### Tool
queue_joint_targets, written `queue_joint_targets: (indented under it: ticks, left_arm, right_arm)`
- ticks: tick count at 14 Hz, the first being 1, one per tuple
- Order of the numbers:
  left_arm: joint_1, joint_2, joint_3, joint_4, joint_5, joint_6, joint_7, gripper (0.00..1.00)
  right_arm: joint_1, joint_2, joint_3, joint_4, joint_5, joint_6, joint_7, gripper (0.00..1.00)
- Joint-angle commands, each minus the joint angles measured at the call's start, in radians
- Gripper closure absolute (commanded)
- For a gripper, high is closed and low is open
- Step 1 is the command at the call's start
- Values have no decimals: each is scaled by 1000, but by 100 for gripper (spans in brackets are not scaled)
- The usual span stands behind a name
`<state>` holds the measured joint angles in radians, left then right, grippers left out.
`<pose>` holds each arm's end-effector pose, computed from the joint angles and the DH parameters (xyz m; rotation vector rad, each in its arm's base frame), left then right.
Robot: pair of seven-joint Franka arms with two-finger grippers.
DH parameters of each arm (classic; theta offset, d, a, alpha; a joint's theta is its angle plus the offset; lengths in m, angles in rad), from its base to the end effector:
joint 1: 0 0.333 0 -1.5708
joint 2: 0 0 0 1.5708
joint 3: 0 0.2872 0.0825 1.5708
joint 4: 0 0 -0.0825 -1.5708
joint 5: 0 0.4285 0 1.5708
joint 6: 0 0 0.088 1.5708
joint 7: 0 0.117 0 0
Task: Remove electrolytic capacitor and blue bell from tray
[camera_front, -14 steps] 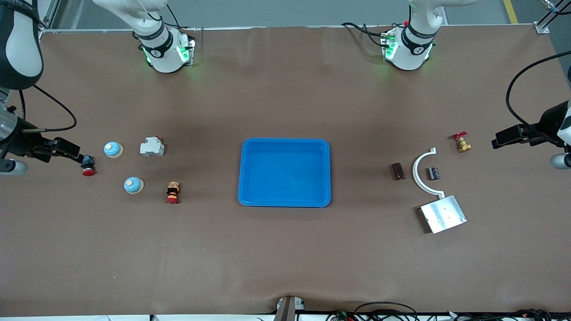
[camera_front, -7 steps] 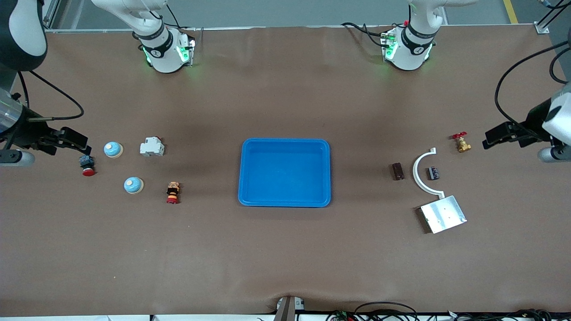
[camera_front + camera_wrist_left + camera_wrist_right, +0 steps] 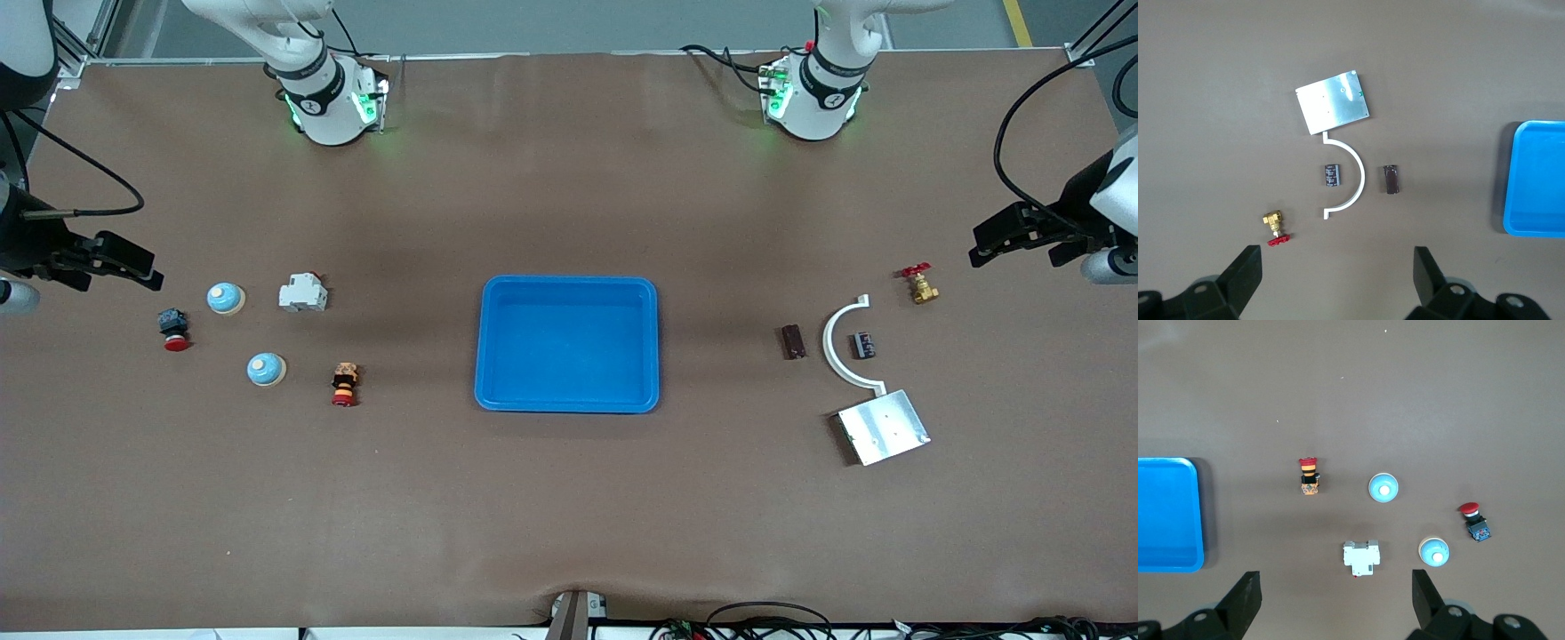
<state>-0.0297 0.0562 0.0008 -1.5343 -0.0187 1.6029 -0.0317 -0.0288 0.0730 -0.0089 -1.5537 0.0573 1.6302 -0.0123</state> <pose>0.6177 -0.0200 0.5733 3.1225 0.0051 0.0185 0.6239 -0.0170 0.5553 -3.0848 0.0442 -0.0076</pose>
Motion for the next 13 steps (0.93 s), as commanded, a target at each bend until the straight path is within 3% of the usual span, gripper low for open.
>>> queue_joint_targets:
  ticks: [1, 13]
  left_arm:
    - [4, 24, -2, 37, 16, -31, 9, 0]
    - [14, 25, -2, 34, 19, -57, 13, 0]
  right_arm:
    - [1, -6, 3, 27, -8, -53, 12, 0]
    - [23, -16, 17, 44, -62, -72, -3, 0]
